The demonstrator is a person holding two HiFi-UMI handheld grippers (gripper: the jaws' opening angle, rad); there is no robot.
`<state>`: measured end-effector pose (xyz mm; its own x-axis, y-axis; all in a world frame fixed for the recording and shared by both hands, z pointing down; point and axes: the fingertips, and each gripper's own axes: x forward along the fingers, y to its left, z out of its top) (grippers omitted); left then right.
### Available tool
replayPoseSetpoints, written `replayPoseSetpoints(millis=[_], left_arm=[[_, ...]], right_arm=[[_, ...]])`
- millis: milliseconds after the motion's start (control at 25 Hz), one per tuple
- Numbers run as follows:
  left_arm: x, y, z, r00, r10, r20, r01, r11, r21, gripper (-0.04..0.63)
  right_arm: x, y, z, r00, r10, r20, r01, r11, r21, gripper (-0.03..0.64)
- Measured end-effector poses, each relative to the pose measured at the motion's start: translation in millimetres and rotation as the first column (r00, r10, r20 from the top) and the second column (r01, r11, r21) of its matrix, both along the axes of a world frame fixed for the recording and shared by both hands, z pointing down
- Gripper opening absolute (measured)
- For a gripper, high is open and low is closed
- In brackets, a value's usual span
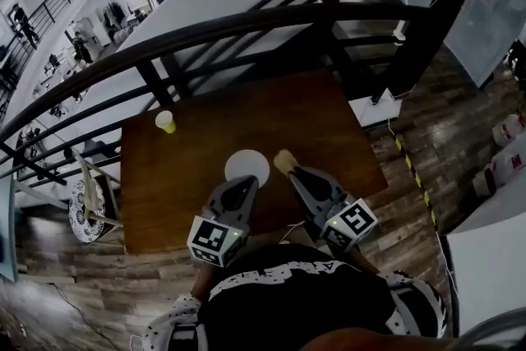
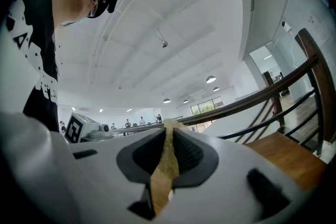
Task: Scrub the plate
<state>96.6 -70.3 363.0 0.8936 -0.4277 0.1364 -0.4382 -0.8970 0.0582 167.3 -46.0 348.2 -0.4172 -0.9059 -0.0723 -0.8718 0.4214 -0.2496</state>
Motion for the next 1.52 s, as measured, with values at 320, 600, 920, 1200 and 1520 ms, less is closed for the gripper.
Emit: replayPoseSetpoints(millis=[320, 600, 920, 1200, 1520], left_arm=[[-2, -4, 7, 0.998, -0.067, 0.013, 0.067, 0.998, -0.007, 0.014], [3, -2, 12, 0.993, -0.115, 0.018, 0.115, 0.993, -0.012, 0.015], [5, -2, 18, 0.986, -0.158, 0.044, 0.159, 0.987, -0.019, 0.014], [0, -7, 27, 0.984, -0.17, 0.051, 0.172, 0.984, -0.035, 0.014], [-19, -28, 33, 0.974, -0.221, 0.049, 0.222, 0.975, -0.019, 0.014]], right_arm=[[-2, -10, 9, 0.997, -0.072, 0.008, 0.072, 0.997, -0.009, 0.049], [3, -11, 14, 0.993, -0.116, 0.027, 0.116, 0.993, -0.011, 0.049], [9, -12, 23, 0.988, -0.151, 0.038, 0.152, 0.988, -0.023, 0.049], [5, -19, 36, 0.986, -0.167, 0.025, 0.168, 0.984, -0.054, 0.049], [-12, -39, 46, 0.977, -0.211, -0.006, 0.21, 0.975, -0.071, 0.049]])
